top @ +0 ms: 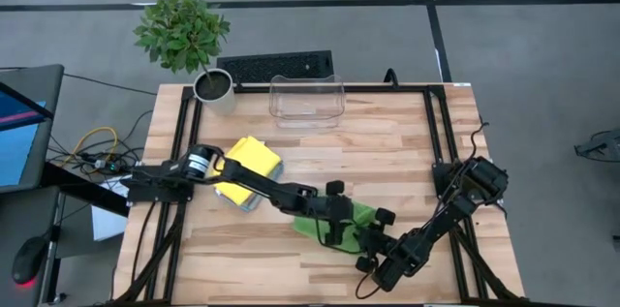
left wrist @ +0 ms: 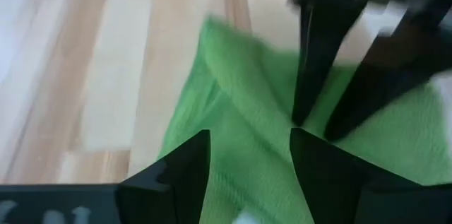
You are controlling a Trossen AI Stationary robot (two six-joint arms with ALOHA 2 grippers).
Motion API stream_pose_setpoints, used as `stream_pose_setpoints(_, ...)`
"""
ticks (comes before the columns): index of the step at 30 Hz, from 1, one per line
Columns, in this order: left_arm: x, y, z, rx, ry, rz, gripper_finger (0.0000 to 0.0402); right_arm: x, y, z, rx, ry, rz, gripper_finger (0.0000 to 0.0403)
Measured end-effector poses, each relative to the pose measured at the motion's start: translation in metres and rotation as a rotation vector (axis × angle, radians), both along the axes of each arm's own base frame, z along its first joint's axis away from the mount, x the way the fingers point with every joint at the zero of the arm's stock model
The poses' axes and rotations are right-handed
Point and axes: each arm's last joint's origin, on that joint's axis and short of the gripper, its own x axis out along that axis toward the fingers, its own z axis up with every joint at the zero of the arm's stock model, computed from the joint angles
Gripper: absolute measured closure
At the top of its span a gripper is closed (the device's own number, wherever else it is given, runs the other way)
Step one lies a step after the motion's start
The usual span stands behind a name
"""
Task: Fold microfiber towels
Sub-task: Fold the green microfiber cloth
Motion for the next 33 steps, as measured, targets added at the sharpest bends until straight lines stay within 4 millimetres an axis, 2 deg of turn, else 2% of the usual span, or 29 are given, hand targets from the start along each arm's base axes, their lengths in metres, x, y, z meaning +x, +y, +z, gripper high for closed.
stream_pose_setpoints(4,-0.002,0.005,-0.010,0.010,0.056,0.020,0.0215,-0.001,0.001,0.000,0.001,-0.001,0.003,0.0283)
stream_pose_setpoints(11,-0.003,0.007,-0.010,-0.008,0.073,0.029,0.0242,0.000,0.001,0.000,0.003,-0.001,0.003,0.0283)
stream_pose_setpoints(15,-0.003,0.006,-0.011,-0.036,0.082,0.008,0.0270,0.000,0.001,0.000,0.004,-0.001,0.003,0.0283)
stream_pose_setpoints(22,-0.001,0.007,-0.023,-0.065,0.101,0.029,0.0332,0.000,0.001,0.000,0.007,-0.002,0.003,0.0283)
stream_pose_setpoints(27,0.000,0.007,-0.020,-0.083,0.102,0.038,0.0389,0.000,0.001,0.000,0.007,-0.002,0.003,0.0283)
stream_pose_setpoints(33,-0.001,0.007,0.001,-0.090,0.129,0.059,0.0391,0.000,0.001,0.000,0.007,-0.002,0.003,0.0283)
